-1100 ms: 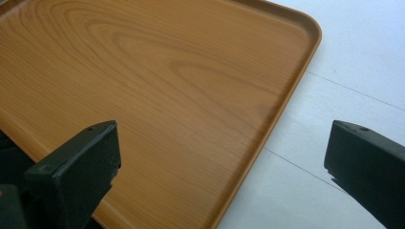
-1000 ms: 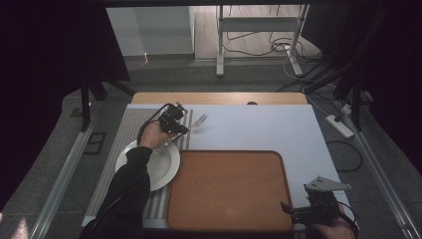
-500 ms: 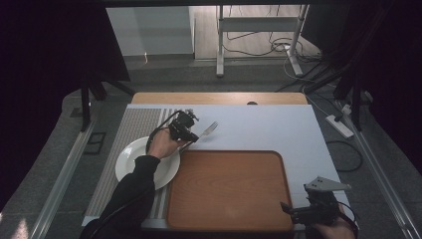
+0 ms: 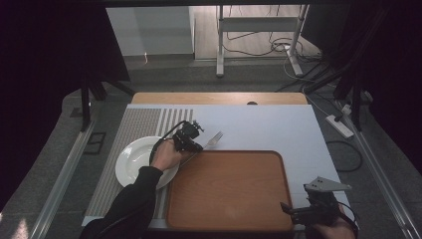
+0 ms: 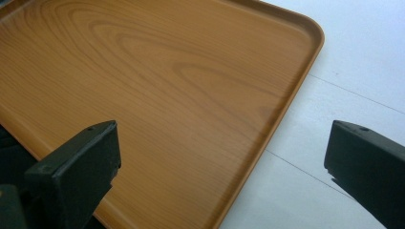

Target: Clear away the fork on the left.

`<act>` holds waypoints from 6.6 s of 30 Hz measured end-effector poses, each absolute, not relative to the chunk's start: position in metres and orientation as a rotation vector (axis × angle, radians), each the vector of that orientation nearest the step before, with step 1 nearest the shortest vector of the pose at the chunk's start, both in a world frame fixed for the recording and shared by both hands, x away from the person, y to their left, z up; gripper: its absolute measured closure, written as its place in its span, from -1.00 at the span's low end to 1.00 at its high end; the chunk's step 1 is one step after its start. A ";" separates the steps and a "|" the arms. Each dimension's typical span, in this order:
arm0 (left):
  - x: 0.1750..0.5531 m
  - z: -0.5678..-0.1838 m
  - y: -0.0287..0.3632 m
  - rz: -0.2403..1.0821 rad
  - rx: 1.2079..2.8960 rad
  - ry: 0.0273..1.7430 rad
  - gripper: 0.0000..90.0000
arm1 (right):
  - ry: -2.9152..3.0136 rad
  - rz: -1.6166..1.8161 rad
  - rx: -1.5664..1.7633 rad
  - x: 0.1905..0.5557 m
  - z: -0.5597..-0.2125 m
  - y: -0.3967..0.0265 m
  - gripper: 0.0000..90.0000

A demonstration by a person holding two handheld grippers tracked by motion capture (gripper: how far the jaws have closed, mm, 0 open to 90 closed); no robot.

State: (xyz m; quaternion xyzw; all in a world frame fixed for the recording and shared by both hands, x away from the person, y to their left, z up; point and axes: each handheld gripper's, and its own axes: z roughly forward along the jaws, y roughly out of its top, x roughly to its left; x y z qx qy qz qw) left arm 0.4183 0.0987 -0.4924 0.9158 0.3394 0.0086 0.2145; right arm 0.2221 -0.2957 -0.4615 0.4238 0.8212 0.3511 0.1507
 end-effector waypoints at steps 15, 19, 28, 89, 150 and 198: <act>0.371 -0.497 0.096 -0.039 2.519 0.992 0.90 | 2.364 1.018 1.204 0.221 -0.461 -0.295 -1.00; 0.360 -0.496 0.096 -0.062 2.515 0.987 0.90 | 2.364 1.023 1.202 0.221 -0.461 -0.295 -1.00; 0.326 -0.499 0.096 -0.087 2.525 0.997 0.90 | 2.367 1.029 1.198 0.221 -0.461 -0.295 -1.00; 0.317 -0.510 0.133 -0.011 2.473 1.110 0.98 | 2.383 1.037 1.194 0.222 -0.461 -0.295 -1.00; 0.297 -0.480 0.176 0.088 2.186 1.061 -0.88 | 2.388 1.026 1.188 0.221 -0.461 -0.294 -1.00; 0.251 -0.484 0.237 0.194 2.069 1.138 -1.00 | 2.391 1.016 1.188 0.220 -0.462 -0.294 -1.00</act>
